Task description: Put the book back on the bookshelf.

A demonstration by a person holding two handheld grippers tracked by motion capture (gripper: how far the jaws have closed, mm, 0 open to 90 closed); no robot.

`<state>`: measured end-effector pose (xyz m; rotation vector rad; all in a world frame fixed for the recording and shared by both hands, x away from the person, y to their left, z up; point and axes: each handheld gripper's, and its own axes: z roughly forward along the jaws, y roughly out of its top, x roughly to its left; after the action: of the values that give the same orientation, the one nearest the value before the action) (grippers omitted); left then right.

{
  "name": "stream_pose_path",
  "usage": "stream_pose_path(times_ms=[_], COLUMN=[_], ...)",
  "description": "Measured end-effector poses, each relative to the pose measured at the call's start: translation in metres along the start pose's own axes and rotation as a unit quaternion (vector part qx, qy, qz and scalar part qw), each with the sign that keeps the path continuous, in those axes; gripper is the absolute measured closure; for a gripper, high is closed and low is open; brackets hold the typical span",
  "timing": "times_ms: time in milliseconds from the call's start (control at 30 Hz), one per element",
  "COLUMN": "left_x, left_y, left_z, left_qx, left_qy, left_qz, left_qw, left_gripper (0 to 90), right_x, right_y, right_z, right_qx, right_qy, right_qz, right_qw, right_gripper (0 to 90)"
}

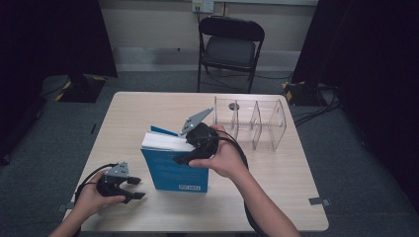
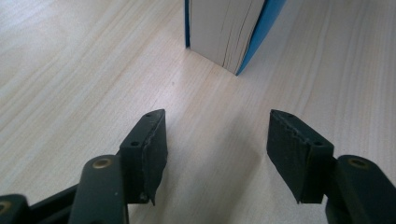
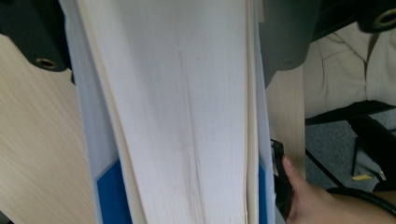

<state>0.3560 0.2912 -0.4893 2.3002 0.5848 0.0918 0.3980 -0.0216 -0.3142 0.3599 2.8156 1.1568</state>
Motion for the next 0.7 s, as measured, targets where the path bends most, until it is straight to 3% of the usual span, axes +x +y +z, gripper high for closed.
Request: stream_pose_path(times_ms=[167,400,533,700], left_x=[-0.0004,-0.0014,-0.0015,-0.0027], left_y=[-0.0023,-0.0064,-0.0089,-0.0102], left_z=[0.001,0.0031,0.0055,0.0068], left_qx=[-0.011,-0.026,-0.037,-0.039], left_qy=[0.001,-0.004,-0.008,-0.011], left_qz=[0.007,0.027,0.041,0.052], left_qw=[0.9999,0.9993,0.9984,0.9979], left_gripper=[35.8,29.9,25.0,20.0], right_x=[-0.0005,0.0017,0.0034,0.0047], right_y=[0.0003,0.0015,0.0011,0.0014], right_z=[0.0,0.0002,0.0,-0.0003], right_qx=[0.006,0.012,0.005,0.01], right_qy=[0.007,0.005,0.004,0.004], right_qz=[-0.007,0.011,0.009,0.016], right_qw=[0.9999,0.9999,0.9999,0.9998], right_gripper=[47.4,55.1,58.4,58.8])
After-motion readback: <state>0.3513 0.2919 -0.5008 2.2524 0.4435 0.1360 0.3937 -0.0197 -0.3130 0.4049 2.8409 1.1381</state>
